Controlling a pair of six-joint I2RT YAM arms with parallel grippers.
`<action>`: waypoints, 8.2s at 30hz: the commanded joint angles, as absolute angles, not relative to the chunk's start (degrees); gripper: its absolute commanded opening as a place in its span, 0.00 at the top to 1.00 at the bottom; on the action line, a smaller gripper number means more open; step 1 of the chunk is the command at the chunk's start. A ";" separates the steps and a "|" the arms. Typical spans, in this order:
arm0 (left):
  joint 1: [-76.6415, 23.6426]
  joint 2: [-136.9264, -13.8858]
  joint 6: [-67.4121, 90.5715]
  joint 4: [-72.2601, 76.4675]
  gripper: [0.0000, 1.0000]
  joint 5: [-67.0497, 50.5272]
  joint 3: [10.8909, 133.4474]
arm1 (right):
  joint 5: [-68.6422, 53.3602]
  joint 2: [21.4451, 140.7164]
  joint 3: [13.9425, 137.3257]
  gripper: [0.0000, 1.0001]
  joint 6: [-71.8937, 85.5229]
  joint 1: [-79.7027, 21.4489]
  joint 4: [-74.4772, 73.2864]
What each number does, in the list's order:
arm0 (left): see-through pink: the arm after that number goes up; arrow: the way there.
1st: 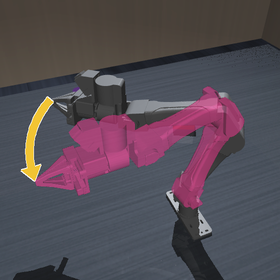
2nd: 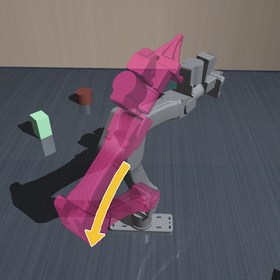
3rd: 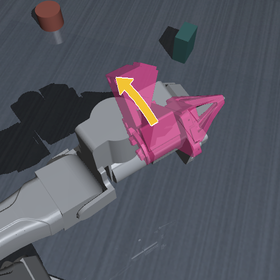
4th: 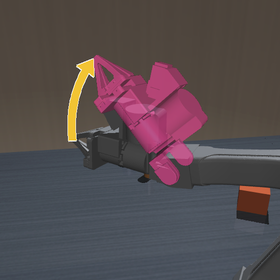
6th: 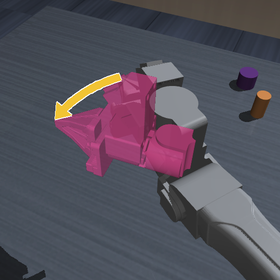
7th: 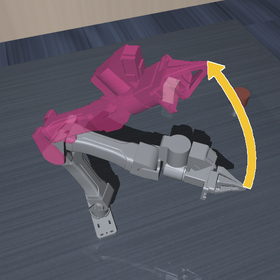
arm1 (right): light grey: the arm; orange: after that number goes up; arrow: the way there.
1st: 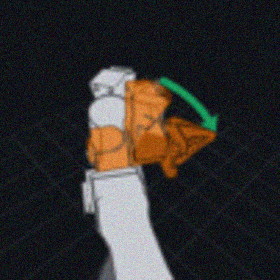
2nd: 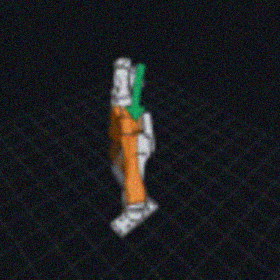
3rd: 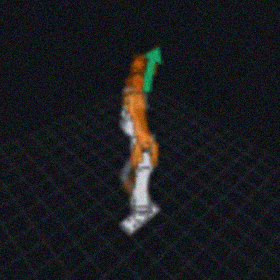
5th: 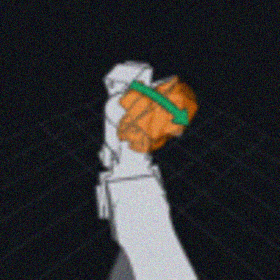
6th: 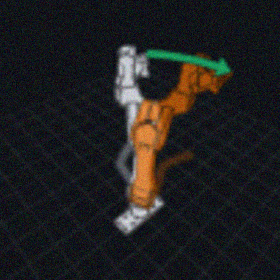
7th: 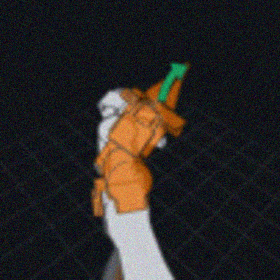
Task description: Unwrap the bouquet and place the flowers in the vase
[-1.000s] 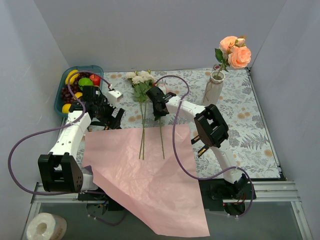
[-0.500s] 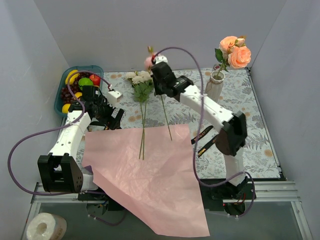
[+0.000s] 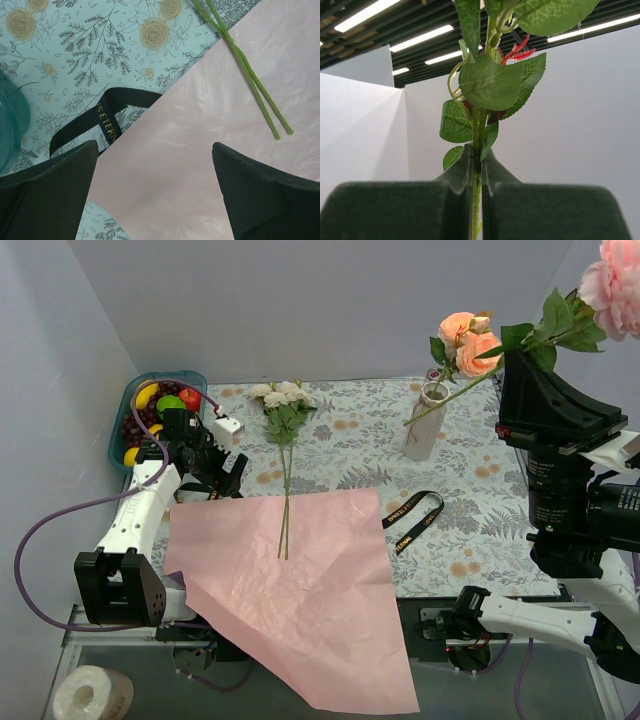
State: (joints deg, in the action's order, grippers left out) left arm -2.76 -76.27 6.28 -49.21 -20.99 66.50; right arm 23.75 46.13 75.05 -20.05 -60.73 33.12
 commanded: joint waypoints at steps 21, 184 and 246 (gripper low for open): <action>-2.81 -78.13 7.65 -48.43 0.02 -22.67 71.89 | 54.05 52.99 73.31 0.99 -60.82 -59.24 54.75; -3.43 -79.54 6.94 -44.74 0.02 -17.75 67.59 | 16.61 130.60 116.19 0.26 18.98 -45.97 -27.33; -3.43 -78.93 8.70 -47.11 0.02 -21.18 68.64 | 7.41 103.20 102.47 0.99 5.64 -44.12 -13.35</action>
State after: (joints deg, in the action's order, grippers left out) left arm -3.18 -81.84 7.44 -46.52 -19.05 66.11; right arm 16.03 110.96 97.97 13.23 -43.68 -17.21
